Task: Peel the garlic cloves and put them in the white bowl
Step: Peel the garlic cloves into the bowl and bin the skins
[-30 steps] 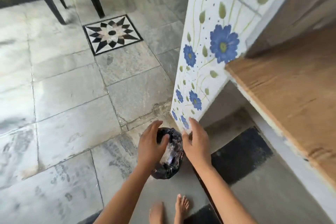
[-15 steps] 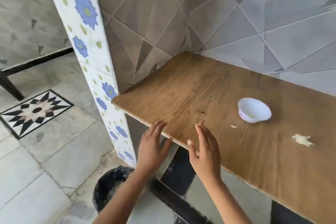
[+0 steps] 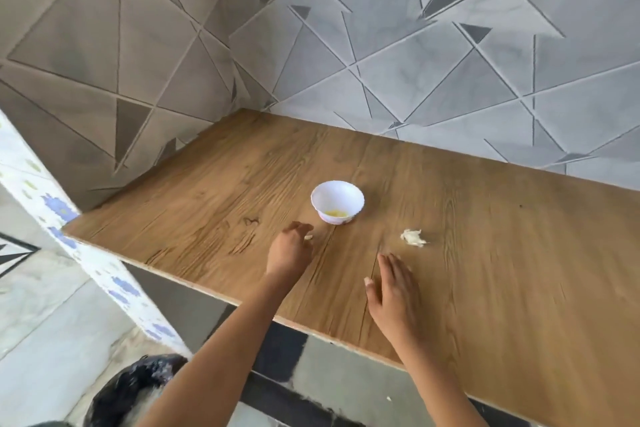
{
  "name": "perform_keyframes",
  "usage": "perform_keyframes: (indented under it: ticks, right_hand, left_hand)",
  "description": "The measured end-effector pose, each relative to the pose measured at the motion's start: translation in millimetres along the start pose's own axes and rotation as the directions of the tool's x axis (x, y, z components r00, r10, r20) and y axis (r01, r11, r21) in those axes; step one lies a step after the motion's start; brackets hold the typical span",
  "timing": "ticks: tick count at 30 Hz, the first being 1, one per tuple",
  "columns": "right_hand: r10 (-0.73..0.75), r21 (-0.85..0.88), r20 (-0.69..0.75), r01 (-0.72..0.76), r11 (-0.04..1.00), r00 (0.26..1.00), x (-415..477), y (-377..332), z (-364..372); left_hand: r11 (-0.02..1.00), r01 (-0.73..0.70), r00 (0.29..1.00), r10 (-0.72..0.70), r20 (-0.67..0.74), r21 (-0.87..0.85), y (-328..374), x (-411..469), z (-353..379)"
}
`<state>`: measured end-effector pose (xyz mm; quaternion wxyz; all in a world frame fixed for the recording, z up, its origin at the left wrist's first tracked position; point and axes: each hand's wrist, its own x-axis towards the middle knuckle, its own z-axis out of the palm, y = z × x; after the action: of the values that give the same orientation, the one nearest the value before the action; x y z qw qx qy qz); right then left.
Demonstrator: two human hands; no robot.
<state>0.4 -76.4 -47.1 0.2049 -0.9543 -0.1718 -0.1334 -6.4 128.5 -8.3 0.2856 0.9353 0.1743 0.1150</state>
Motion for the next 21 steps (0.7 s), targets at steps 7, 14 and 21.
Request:
perform_keyframes:
  ticks: [7,14,21]
  right_hand:
    - [0.026,-0.088,0.13,-0.015,0.996,0.991,6,4,9]
    - [0.057,-0.118,0.184,-0.035,0.992,0.981,5,1,4]
    - [0.164,-0.159,0.169,-0.137,0.978,0.972,2,4,4]
  left_hand:
    - [0.994,-0.048,0.998,0.044,0.048,0.095,-15,21,2]
    - [0.974,-0.176,0.981,0.161,-0.109,-0.14,15,64,-29]
    - [0.937,-0.286,0.933,0.224,0.282,0.201,45,118,-10]
